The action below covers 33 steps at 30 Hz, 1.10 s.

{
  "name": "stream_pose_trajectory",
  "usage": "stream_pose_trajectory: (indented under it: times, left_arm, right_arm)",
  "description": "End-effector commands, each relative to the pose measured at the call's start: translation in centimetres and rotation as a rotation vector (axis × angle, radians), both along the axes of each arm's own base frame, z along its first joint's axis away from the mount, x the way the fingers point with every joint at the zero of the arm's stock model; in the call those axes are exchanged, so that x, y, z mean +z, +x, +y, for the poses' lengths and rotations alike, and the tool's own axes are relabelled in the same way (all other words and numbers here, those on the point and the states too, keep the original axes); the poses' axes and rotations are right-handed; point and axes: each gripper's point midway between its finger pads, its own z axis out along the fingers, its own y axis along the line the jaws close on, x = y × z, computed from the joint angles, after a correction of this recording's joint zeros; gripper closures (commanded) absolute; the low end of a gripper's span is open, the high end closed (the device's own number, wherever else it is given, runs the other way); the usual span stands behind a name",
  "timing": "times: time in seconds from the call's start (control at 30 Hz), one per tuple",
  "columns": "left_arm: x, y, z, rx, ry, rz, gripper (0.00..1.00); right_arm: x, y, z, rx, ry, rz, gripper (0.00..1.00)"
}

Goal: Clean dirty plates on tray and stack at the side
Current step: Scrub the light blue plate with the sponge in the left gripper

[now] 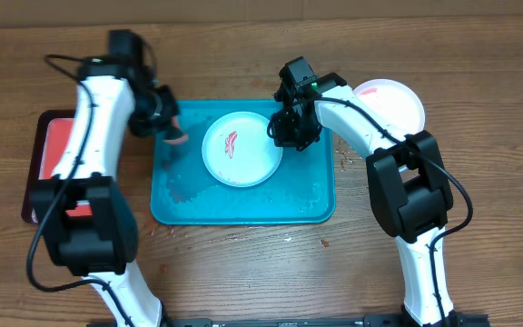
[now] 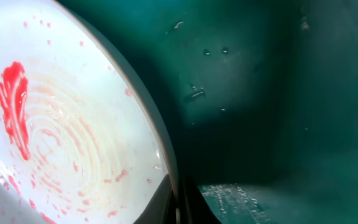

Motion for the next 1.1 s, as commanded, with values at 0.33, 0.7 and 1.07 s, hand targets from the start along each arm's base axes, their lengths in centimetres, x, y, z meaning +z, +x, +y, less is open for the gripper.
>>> stream_pose_trajectory:
  times: [0.33,0.7,1.07]
  left_arm:
    - [-6.6,-1.9,-11.7,-0.162,-0.043,0.01,0.96]
    - [-12.0,-5.0,-10.6,-0.209,0.024,0.203,0.92]
    - [-8.5,-3.5,-0.3,-0.102,0.512,0.203,0.92]
  right_arm:
    - [-0.8,-1.9,2.6,0.046,-0.009,0.014,0.96]
    - [-0.8,-2.2,2.4,0.046,-0.019,0.025,0.96]
    - [-1.2,-2.1,1.3,0.039,-0.082,0.017,0.96]
